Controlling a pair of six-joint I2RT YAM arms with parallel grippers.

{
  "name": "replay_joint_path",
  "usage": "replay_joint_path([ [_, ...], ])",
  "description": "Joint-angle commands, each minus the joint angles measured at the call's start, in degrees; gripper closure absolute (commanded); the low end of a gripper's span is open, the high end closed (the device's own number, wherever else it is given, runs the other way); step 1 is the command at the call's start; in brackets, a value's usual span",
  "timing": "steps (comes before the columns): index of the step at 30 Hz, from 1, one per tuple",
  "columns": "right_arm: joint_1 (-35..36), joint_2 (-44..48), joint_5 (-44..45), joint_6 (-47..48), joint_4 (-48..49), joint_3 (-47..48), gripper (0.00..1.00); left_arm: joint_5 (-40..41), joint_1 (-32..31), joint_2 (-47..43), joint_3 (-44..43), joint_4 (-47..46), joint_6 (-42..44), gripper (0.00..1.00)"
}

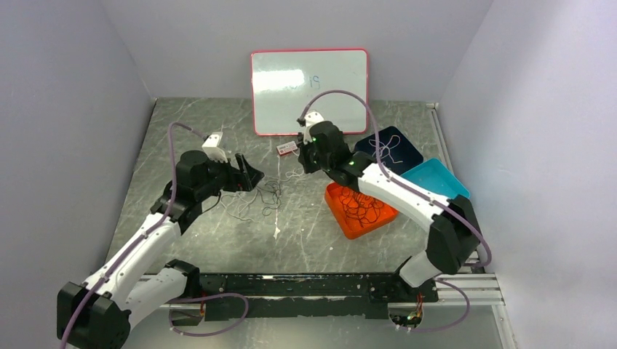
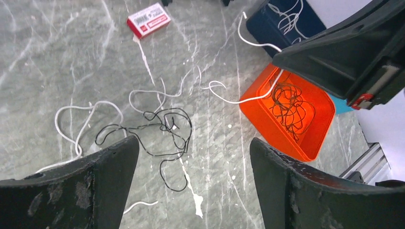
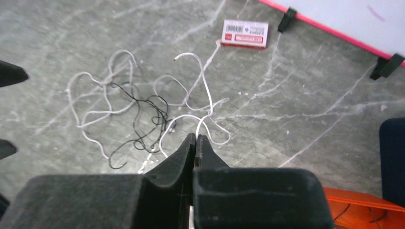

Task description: Untangle the cables

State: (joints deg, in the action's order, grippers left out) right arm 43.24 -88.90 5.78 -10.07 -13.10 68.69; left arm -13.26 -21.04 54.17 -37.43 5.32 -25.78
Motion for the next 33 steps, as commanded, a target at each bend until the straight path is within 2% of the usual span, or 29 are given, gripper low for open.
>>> replay_joint_path([
  [1,0.02,5.24,-1.35,-1.71,-1.77,4.27,1.0,2.09,0.56,-2.57,-1.86,-3.26,2.05,0.1],
  [8,0.0,11.05,-1.84,-5.33,-0.21,8.22,1.0,-5.87,0.56,-4.21,-3.48,-9.15,6.65,0.09],
  [13,0.0,11.06,-3.18,-8.69,-1.08,12.03,1.0,-11.16,0.61,-4.37,-8.44,-11.72,10.01,0.08],
  [19,0.04,10.94,-5.61,-11.5,0.83,13.37,1.0,-20.07,0.56,0.18,-13.38,-14.43,13.3,0.1],
  [24,0.02,10.69,-8.45,-12.91,1.63,14.81,1.0,-24.97,0.51,3.67,-13.39,-17.49,14.57,0.1],
  [29,0.01,10.34,-10.46,-13.69,1.79,15.93,1.0,-30.58,-0.4,7.24,-15.2,-16.81,17.2,0.17],
  [31,0.02,10.17,-10.91,-13.83,1.52,16.37,1.0,-30.63,-1.29,7.96,-15.54,-16.03,18.34,0.19],
  [33,0.0,9.99,-11.98,-14.02,1.57,16.56,1.0,-29.57,-2.15,8.66,-16.01,-14.74,19.47,0.25],
])
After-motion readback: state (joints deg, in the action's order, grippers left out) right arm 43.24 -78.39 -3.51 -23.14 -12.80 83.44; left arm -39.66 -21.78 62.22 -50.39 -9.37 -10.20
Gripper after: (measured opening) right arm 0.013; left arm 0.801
